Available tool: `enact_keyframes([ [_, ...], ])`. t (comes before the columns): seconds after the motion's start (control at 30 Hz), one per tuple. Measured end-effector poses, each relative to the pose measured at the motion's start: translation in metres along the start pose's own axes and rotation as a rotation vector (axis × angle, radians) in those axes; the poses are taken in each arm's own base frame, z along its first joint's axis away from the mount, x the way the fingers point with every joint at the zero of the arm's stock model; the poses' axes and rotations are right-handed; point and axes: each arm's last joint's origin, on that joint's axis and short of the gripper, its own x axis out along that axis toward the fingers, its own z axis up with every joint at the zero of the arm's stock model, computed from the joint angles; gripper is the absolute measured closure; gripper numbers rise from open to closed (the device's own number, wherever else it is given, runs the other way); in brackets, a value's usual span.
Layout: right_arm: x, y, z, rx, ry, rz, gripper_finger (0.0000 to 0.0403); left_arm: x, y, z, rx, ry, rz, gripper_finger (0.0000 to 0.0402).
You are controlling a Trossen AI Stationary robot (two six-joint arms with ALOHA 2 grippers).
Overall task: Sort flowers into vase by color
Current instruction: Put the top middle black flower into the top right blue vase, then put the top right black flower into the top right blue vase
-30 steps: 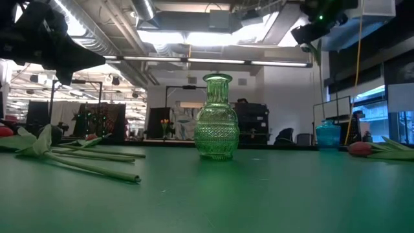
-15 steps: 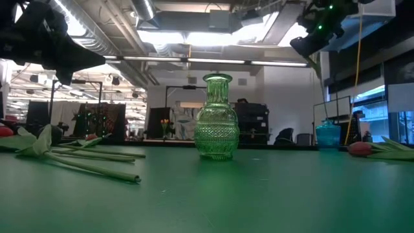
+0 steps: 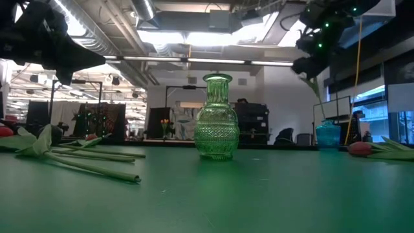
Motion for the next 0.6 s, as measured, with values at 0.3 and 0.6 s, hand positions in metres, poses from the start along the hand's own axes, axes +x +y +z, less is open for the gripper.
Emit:
enact_keyframes([
  [0.3,-0.01,-0.003,-0.01,0.0,0.052,0.098,0.0201,0.0,0.0,0.0,0.0,-0.001,0.0,0.0391],
  [0.6,-0.045,-0.001,-0.012,-0.017,-0.025,0.142,0.0191,0.0,0.0,0.0,0.0,0.0,0.0,0.0391],
])
